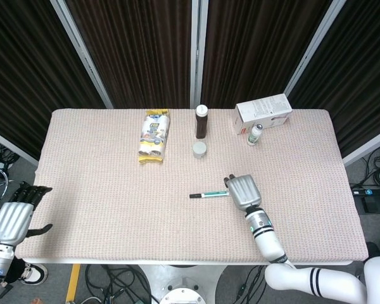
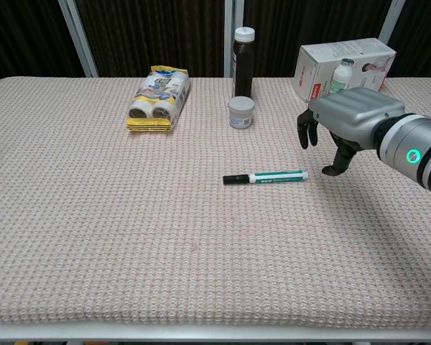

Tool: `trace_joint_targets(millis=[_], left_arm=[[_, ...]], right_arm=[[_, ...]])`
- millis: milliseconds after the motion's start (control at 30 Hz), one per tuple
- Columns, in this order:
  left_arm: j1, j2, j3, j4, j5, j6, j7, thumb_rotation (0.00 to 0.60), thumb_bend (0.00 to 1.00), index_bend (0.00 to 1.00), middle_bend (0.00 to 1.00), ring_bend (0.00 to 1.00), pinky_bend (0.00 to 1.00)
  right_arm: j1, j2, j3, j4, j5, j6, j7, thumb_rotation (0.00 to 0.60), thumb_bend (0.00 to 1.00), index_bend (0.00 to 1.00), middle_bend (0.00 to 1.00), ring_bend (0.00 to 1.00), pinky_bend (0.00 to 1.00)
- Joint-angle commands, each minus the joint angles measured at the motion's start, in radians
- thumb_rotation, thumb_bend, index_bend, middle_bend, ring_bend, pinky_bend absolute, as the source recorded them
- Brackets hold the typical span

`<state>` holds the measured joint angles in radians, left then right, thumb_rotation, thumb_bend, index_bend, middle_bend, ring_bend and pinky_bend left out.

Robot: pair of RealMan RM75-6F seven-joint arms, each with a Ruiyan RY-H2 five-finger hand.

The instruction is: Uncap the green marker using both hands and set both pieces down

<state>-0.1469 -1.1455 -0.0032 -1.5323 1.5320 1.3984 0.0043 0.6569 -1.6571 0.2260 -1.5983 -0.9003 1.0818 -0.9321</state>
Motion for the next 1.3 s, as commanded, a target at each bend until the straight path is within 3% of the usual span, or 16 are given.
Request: trace_joint_targets(millis=[33,200,600,1300], left_arm=[[-0.001,0.001,0.001,0.003,0.001,-0.001,-0.005,0.6,0.06,0.19,0.2,0.14,0.17],[-0.003,0.0,0.003,0.011,0.0,-0.006,-0.014,0.6,0.06,0.19,0.2,0.14,0.17],[-0.001,-0.015,0.005,0.037,-0.002,-0.003,-0.025,0.6,0.06,0.19,0.2,0.14,0.16],[-0.004,-0.017,0.008,0.052,-0.012,-0.017,-0.043,0.6,0.06,0.19,0.2,0.14,0.16]], right_arm=[[0.023,-0.044,-0.002,0.041,0.02,0.026,-0.009,0.6,0.12,0.49,0.42,0.37,0.42],[0.047,-0.097,-0.004,0.095,0.041,0.041,-0.012,0.6,0.15,0.51,0.44,0.32,0.18],[0.083,-0.204,-0.011,0.22,0.064,0.047,0.011,0.6,0.15,0.55,0.47,0.29,0.01],[0.114,-0.255,-0.012,0.288,0.12,0.026,0.005,0.6,0.17,0.48,0.41,0.22,0.0]])
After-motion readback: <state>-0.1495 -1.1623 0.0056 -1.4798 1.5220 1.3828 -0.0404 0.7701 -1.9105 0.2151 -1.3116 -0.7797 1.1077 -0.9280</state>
